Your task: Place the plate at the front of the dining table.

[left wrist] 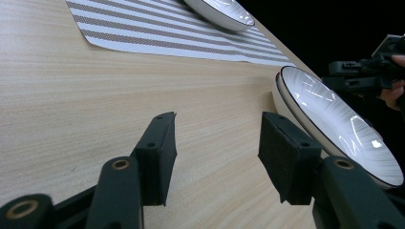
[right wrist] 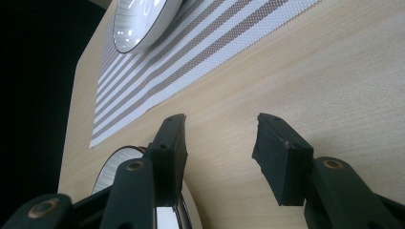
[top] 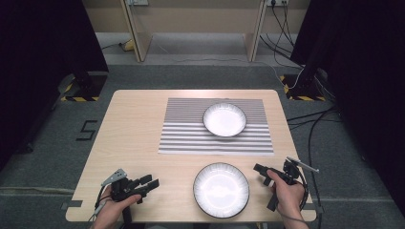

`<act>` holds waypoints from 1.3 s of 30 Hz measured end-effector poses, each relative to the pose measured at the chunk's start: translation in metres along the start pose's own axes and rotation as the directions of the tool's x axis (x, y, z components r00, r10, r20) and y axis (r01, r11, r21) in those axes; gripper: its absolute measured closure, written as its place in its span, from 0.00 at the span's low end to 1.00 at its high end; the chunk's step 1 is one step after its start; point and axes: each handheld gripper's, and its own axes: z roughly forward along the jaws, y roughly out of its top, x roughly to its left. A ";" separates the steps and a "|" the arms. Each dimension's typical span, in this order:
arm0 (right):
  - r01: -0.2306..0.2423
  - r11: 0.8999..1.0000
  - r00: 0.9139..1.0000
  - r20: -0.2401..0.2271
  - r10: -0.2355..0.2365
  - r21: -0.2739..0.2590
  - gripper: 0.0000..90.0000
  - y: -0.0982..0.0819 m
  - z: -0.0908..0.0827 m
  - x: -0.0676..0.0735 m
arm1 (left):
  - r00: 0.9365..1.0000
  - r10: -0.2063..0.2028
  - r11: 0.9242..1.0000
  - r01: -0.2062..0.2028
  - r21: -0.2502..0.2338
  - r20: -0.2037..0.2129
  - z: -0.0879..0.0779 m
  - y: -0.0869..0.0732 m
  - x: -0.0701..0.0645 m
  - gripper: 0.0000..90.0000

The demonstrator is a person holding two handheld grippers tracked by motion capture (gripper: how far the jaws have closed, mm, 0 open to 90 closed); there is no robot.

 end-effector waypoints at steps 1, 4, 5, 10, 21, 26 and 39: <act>0.001 1.000 1.000 -0.003 -0.001 0.001 0.60 -0.001 -0.001 -0.001 | 1.000 0.000 1.000 0.000 0.000 0.000 0.000 0.000 0.000 0.52; 0.001 1.000 1.000 -0.002 -0.001 -0.001 0.60 -0.002 -0.003 -0.002 | 1.000 -0.001 1.000 0.001 0.001 0.000 0.000 0.000 0.000 0.52; -0.001 1.000 1.000 -0.003 0.001 -0.001 0.60 -0.002 -0.004 -0.002 | 1.000 -0.001 1.000 0.001 0.001 0.000 0.001 0.000 0.000 0.52; 0.004 1.000 1.000 -0.004 -0.004 -0.003 0.60 -0.005 -0.007 -0.002 | 1.000 0.000 1.000 0.000 0.001 0.001 0.000 0.000 -0.001 0.52; 0.020 1.000 1.000 -0.008 -0.020 -0.008 0.60 -0.016 -0.012 -0.002 | 1.000 0.002 1.000 -0.002 0.004 0.001 0.001 -0.001 -0.001 0.52; 0.017 1.000 1.000 -0.011 -0.017 -0.008 0.60 -0.020 -0.015 -0.002 | 1.000 0.004 1.000 -0.004 0.005 0.003 0.001 -0.001 -0.001 0.52; 0.006 1.000 1.000 -0.023 -0.006 -0.001 0.59 -0.033 -0.023 -0.008 | 1.000 0.005 1.000 -0.005 0.010 0.005 0.002 -0.002 -0.003 0.52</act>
